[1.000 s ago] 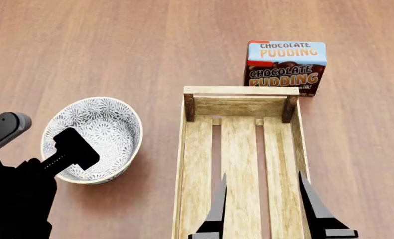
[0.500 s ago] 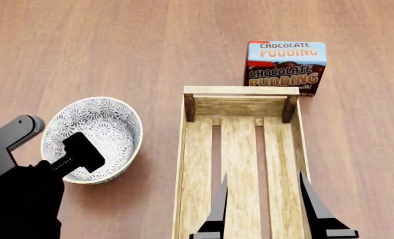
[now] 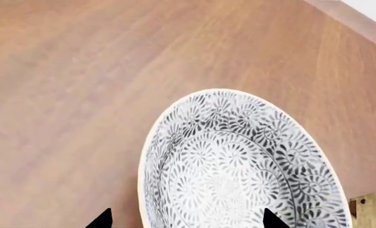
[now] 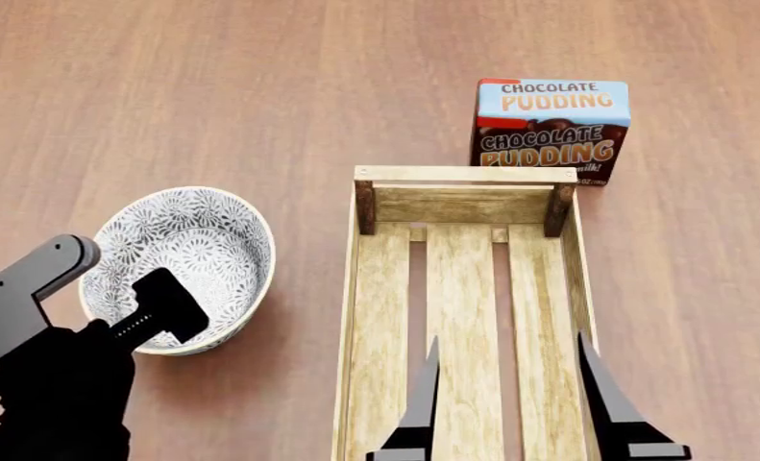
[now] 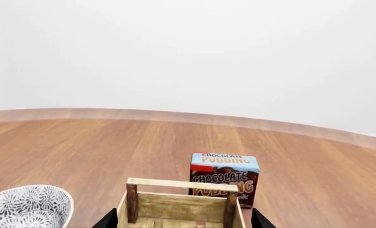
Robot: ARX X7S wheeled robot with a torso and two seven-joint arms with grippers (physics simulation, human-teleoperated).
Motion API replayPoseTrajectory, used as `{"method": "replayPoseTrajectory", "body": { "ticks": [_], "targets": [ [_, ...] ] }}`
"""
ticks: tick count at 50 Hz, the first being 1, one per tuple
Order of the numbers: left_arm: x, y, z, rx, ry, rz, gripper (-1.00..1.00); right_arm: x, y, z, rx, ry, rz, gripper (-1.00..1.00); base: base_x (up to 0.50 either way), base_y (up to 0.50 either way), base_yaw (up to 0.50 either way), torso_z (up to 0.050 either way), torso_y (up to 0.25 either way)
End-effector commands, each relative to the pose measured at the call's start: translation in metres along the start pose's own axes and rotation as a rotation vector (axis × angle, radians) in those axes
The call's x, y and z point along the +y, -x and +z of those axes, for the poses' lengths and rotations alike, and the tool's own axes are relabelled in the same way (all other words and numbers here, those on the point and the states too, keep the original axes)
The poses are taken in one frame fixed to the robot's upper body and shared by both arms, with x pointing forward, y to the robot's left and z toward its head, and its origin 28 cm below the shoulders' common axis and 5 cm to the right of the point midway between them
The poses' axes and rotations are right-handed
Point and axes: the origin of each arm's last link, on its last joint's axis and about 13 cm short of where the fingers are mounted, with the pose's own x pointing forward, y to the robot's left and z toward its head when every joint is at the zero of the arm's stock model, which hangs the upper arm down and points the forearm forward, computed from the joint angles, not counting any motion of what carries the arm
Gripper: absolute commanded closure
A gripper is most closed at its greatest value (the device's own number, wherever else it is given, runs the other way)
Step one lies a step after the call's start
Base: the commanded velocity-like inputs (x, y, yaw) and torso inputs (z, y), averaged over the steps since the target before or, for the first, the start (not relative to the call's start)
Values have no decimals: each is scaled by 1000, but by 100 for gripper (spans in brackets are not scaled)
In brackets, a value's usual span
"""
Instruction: Pick up the bowl on the left and put it in the tray.
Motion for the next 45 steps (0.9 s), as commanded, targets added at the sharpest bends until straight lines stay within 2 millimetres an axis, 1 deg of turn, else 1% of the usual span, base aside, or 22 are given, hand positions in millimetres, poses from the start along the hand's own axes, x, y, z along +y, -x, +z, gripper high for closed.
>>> {"method": "replayPoseTrajectory", "body": {
  "ticks": [1,25,26,45],
  "targets": [
    [-1,-8,-9,18,10,-18,-100,-1,-1,-1,-7,-13,8,-100,0,0,0,0,0],
    [1,-18,-13,37,18,2,-100,-1,-2,-2,-4,-12,8,-100,0,0,0,0,0],
    [1,-18,-14,38,19,3,100,-1,-2,-2,-4,-13,8,-100,0,0,0,0,0],
    [1,-16,-13,35,29,14,100,0,-2,-3,-3,-15,11,-100,0,0,0,0,0]
  ]
}}
